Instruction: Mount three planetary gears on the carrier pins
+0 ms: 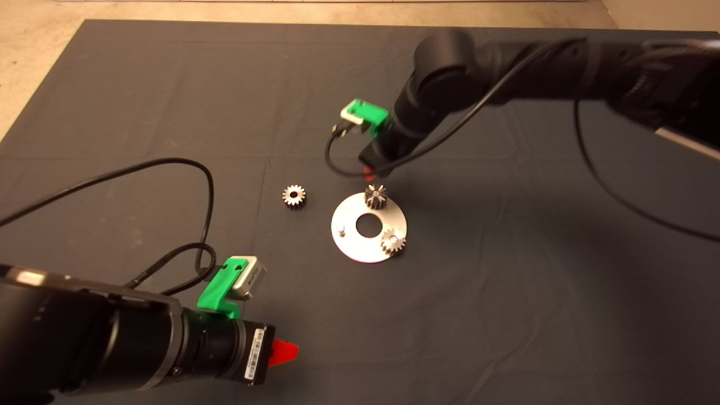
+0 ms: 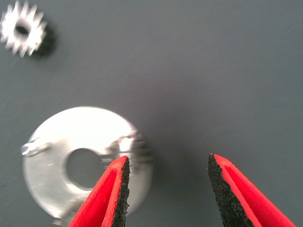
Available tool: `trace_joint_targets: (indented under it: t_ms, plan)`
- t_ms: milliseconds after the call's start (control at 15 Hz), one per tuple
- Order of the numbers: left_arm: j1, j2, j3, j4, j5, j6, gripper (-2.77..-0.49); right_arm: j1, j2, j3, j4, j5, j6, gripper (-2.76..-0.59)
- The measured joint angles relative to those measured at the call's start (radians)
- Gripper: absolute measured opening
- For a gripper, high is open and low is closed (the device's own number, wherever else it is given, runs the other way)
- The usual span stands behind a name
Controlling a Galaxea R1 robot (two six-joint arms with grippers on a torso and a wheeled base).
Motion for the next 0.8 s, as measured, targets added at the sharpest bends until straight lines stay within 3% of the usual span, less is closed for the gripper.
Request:
trace_joint_targets:
  t_ms: [67, 133, 267, 333, 467, 533, 600, 667, 800]
  plan:
    - [0.000, 0.000, 0.000, 0.000, 0.001, 0.000, -1.77, 0.034, -0.032, 0.016, 0.003, 0.003, 0.003, -2.17]
    - [0.000, 0.000, 0.000, 0.000, 0.001, 0.000, -1.77, 0.050, -0.070, 0.037, 0.005, 0.003, 0.003, -2.17]
    - [-0.011, 0.001, 0.000, 0.000, 0.003, 0.001, -1.77, 0.041, -0.174, 0.104, 0.020, -0.012, 0.003, -2.17]
    - [-0.015, 0.001, 0.000, 0.000, 0.011, 0.010, -1.77, 0.039, -0.243, 0.152, 0.033, -0.035, 0.003, -2.17]
    - [-0.017, 0.004, 0.000, -0.002, 0.025, 0.053, -1.77, 0.045, -0.443, 0.296, 0.063, -0.106, 0.011, -2.17]
    - [-0.028, 0.006, 0.000, -0.013, 0.029, 0.094, -1.77, 0.046, -0.539, 0.380, 0.086, -0.135, 0.021, -2.17]
    - [-0.053, 0.014, 0.000, -0.028, 0.039, 0.143, -1.77, 0.045, -0.629, 0.467, 0.125, -0.154, 0.032, -2.17]
    - [-0.077, 0.018, 0.000, -0.042, 0.052, 0.209, -1.77, 0.045, -0.710, 0.542, 0.157, -0.160, 0.038, -2.17]
    - [-0.117, 0.019, -0.005, -0.075, 0.113, 0.351, -1.77, 0.046, -0.867, 0.643, 0.186, -0.172, 0.057, -2.17]
